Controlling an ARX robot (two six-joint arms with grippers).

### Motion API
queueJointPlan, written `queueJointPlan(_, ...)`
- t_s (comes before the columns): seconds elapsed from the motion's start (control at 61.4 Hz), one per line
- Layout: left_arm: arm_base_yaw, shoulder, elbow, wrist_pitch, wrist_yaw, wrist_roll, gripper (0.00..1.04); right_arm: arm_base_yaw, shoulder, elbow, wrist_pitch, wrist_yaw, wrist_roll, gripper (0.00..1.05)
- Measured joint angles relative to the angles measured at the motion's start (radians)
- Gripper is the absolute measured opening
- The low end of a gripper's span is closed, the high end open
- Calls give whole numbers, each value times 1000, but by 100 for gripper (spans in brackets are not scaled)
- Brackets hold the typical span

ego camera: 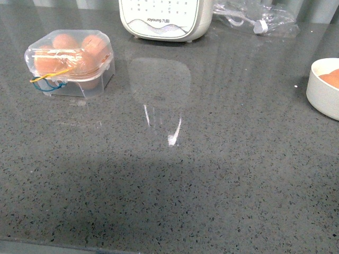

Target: Put egg into box

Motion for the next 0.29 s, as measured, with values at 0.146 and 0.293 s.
queueJointPlan(0.146, 0, 0, 0, 0, 0, 0, 98, 0, 0, 0, 0, 0, 0, 97)
queueJointPlan(0.293, 0, 0, 0, 0, 0, 0, 98, 0, 0, 0, 0, 0, 0, 97)
